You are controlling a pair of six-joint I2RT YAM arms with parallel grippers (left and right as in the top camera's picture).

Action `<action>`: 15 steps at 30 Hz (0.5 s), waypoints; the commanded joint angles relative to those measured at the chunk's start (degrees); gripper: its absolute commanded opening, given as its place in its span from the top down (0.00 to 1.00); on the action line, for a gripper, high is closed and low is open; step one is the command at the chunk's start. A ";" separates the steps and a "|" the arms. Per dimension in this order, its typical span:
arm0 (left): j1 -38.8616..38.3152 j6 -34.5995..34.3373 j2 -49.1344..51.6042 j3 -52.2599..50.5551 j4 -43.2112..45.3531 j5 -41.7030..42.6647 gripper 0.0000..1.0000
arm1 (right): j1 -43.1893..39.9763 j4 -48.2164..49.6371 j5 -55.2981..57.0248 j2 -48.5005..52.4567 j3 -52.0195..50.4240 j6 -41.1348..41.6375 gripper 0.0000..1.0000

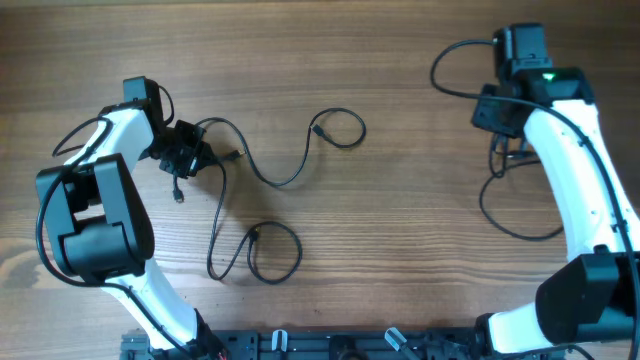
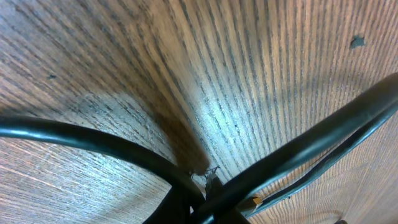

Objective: Untangle cables

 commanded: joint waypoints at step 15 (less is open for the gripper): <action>0.57 1.16 0.59 -0.46 0.17 -4.04 0.90 | -26.49 12.74 -3.28 -0.72 0.48 0.20 0.96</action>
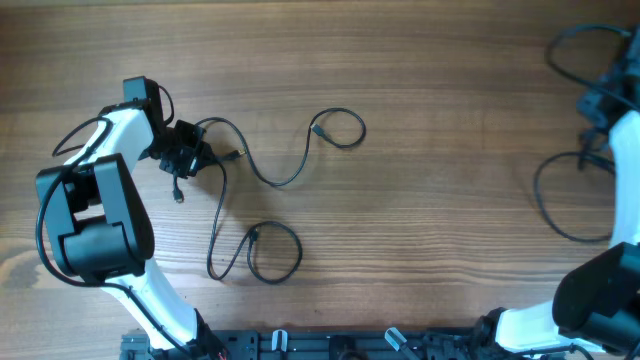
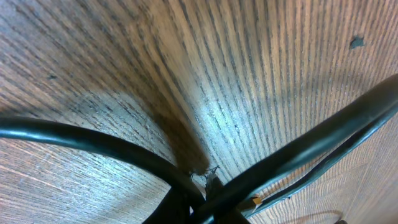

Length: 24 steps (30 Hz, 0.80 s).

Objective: Untangle cables

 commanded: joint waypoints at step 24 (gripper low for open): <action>0.57 1.16 0.59 -0.46 0.15 -4.04 0.88 | -4.48 -9.03 -14.67 4.79 0.48 0.46 0.00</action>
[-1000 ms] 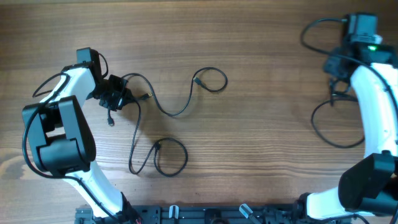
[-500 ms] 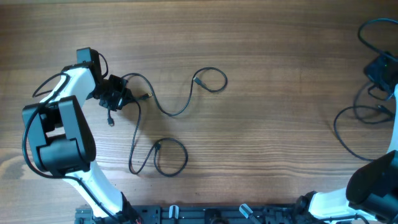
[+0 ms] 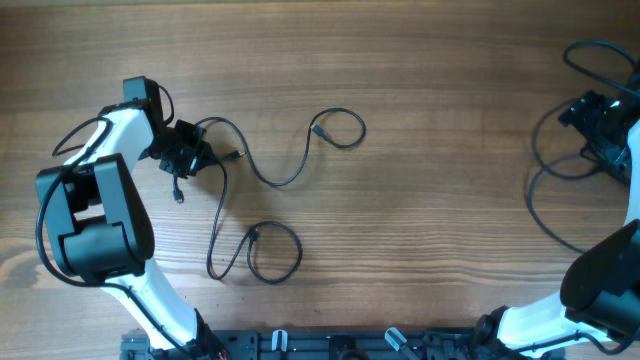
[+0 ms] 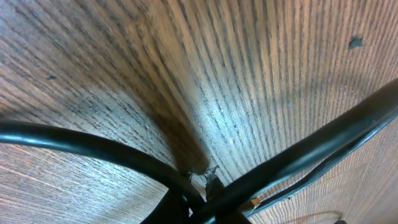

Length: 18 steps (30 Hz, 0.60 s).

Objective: Untangle cables

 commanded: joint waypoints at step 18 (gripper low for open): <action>0.57 1.16 0.59 -0.48 0.15 -4.02 0.86 | 0.13 -3.06 1.66 0.50 -5.31 0.02 0.30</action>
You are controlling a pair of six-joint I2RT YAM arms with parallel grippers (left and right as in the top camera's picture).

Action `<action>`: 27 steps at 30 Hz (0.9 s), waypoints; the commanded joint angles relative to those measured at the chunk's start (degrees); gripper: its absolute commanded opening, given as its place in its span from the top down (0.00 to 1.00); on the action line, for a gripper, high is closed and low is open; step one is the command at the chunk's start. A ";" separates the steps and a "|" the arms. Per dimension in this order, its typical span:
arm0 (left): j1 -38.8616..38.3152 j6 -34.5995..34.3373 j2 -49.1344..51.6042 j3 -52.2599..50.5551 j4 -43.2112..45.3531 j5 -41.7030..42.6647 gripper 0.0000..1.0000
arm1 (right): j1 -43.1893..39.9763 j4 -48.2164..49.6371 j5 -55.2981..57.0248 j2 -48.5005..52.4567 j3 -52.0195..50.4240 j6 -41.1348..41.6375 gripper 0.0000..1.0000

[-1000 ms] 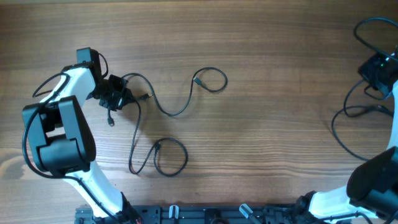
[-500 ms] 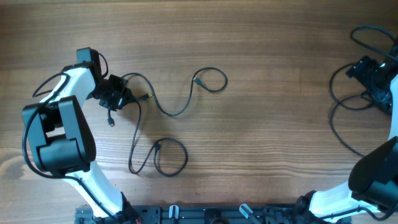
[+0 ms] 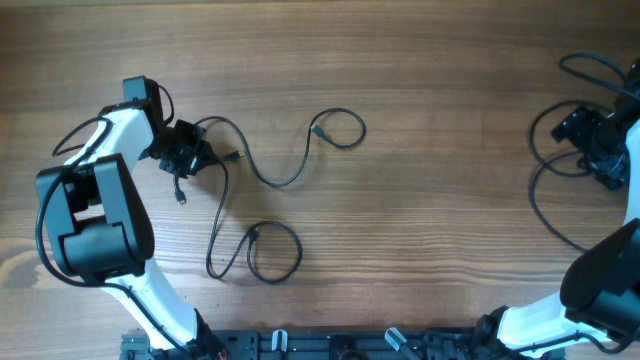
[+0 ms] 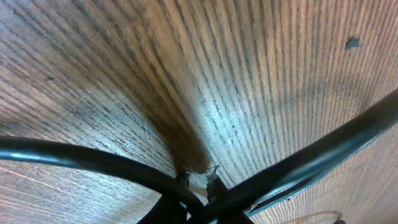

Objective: Untangle cables

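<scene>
A long black cable (image 3: 268, 182) snakes over the wooden table (image 3: 420, 230), with a loop (image 3: 275, 252) near the front and a plug end (image 3: 316, 130) further back. My left gripper (image 3: 186, 156) sits low on this cable's left end. In the left wrist view its fingertips (image 4: 183, 178) stand a little apart, and cable strands (image 4: 93, 160) cross right at them. At the far right my right gripper (image 3: 565, 128) is shut on a second black cable (image 3: 538, 200), whose loops hang round it.
A short loose plug end (image 3: 178, 195) lies just in front of the left gripper. The right arm's own lead (image 3: 585, 62) curls near the right edge. A black rail (image 3: 330, 345) runs along the table's front edge.
The left fingertips have parted slightly, and the cable strands at them sit lower in the wrist view. The right gripper has shifted a little forward and to the left with its cable.
At first the right gripper held the second cable right of the table's middle while the left gripper clamped the long cable. Then the right gripper and its cable were at the far right edge, well apart from the long cable. The left arm stayed put throughout.
</scene>
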 commanded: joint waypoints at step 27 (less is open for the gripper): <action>0.50 1.18 0.61 -0.50 -0.02 -4.07 0.87 | 0.13 38.25 1.64 8.90 -23.91 17.00 0.63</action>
